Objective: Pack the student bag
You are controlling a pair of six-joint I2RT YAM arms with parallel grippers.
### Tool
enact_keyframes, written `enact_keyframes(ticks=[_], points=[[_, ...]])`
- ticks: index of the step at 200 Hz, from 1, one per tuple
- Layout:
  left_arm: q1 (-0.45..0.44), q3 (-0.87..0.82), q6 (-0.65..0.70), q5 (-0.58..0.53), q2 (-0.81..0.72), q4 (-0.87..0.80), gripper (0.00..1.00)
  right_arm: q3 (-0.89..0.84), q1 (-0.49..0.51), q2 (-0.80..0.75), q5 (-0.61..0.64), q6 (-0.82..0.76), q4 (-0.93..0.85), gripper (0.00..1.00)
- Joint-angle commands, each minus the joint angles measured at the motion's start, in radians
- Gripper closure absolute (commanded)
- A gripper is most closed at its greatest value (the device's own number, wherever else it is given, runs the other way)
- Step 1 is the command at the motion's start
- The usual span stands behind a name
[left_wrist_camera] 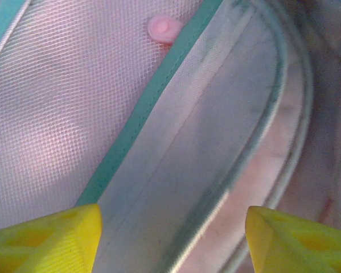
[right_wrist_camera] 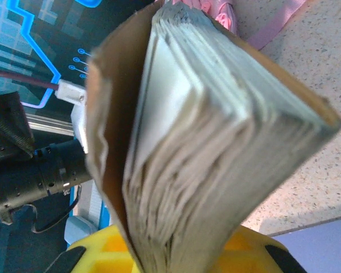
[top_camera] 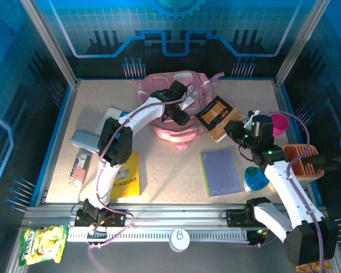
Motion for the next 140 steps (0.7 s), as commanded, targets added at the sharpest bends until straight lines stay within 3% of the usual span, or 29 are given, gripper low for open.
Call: enact_keyframes(ticks=[1, 30, 51, 99, 113, 140], points=[[-0.003, 0.07, 0.081, -0.045, 0.054, -0.08, 0.37, 0.048, -0.018, -0.04, -0.015, -0.023, 0.03, 0.94], [-0.005, 0.104, 0.097, -0.092, 0.084, -0.085, 0.49, 0.048, -0.018, -0.06, -0.003, -0.02, 0.009, 0.94], [-0.016, 0.098, 0.096, -0.147, 0.073, -0.054, 0.65, 0.059, -0.021, -0.074, 0.021, -0.026, -0.025, 0.94], [-0.029, 0.036, 0.004, -0.156, -0.07, 0.089, 0.88, 0.057, -0.057, -0.136, 0.067, -0.01, -0.11, 0.94], [-0.03, 0.017, -0.035, -0.189, -0.119, 0.143, 0.91, 0.048, -0.071, -0.166, 0.078, 0.004, -0.132, 0.93], [-0.028, -0.082, -0.11, -0.361, -0.204, 0.331, 0.9, 0.045, -0.106, -0.212, 0.115, 0.034, -0.198, 0.91]])
